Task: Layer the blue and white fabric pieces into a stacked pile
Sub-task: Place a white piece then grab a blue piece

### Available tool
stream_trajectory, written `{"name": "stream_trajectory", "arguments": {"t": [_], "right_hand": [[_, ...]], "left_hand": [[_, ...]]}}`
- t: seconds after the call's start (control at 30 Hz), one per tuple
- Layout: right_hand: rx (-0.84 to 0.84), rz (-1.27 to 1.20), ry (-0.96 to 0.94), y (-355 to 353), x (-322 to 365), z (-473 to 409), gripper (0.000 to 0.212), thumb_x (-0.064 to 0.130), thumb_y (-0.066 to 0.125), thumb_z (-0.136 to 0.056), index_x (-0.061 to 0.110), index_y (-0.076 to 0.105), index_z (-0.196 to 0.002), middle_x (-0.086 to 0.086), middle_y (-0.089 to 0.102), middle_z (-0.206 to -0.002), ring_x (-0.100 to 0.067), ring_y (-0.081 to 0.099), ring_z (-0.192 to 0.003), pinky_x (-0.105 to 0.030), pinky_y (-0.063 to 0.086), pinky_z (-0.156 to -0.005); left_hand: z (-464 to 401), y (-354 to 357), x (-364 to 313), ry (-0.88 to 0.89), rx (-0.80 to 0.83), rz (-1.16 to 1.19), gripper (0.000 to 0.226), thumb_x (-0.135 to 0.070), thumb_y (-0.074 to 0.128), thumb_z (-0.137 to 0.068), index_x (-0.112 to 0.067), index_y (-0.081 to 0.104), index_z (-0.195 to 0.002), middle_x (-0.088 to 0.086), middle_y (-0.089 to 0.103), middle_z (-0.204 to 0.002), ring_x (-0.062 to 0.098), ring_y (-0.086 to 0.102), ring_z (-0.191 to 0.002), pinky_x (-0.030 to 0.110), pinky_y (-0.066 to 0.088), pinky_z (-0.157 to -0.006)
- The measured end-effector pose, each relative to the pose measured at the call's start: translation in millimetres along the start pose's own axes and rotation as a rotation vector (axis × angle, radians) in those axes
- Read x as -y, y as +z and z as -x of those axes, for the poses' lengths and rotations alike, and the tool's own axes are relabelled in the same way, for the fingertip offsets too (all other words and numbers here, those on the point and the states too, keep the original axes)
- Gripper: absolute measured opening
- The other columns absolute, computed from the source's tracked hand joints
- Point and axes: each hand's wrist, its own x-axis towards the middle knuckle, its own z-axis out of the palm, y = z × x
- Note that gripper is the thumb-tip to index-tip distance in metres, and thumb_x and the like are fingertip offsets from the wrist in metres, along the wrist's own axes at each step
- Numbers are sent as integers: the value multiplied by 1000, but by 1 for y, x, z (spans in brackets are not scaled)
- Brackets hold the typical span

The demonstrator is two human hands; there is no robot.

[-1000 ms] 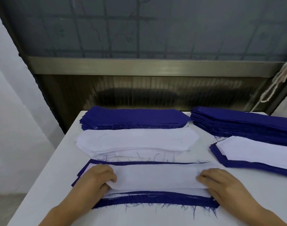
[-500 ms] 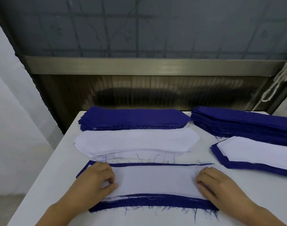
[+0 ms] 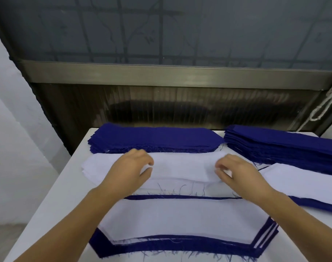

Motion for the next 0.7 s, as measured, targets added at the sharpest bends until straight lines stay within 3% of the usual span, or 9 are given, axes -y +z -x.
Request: {"name": "stream_trajectory", "arguments": {"t": [0.13, 0.33, 0.5, 0.7], "right_hand": [[-17, -28, 26, 18, 5, -61, 18, 26, 56, -96, 22, 59, -114, 8, 56, -108, -9, 51, -97, -23, 48, -83], [74, -39, 118, 39, -6, -113, 20, 28, 51, -99, 23, 55, -118, 5, 53, -117, -12, 48, -106, -26, 46, -89], [106, -58, 154, 51, -15, -126, 14, 31, 57, -96, 26, 56, -109, 7, 51, -111, -12, 48, -101, -26, 45, -88], [177, -179, 177, 49, -21, -137, 5, 28, 61, -94, 26, 57, -95, 6, 53, -101, -13, 53, -91, -26, 50, -82]], "left_hand": [[-52, 10, -8, -19, -17, 48, 25, -27, 57, -95, -23, 61, -119, -8, 58, -123, 9, 50, -108, 18, 38, -88], [-91, 26, 1, -148, 112, 116, 28, -27, 52, -98, -17, 60, -123, -1, 57, -126, 15, 51, -113, 29, 45, -96], [-101, 31, 8, -195, 124, 178, 19, -25, 59, -94, -19, 64, -112, -2, 59, -116, 15, 53, -107, 33, 47, -95], [-112, 31, 9, -237, 185, 220, 38, -29, 64, -91, -23, 59, -128, -4, 55, -117, 14, 50, -110, 39, 44, -100]]}}
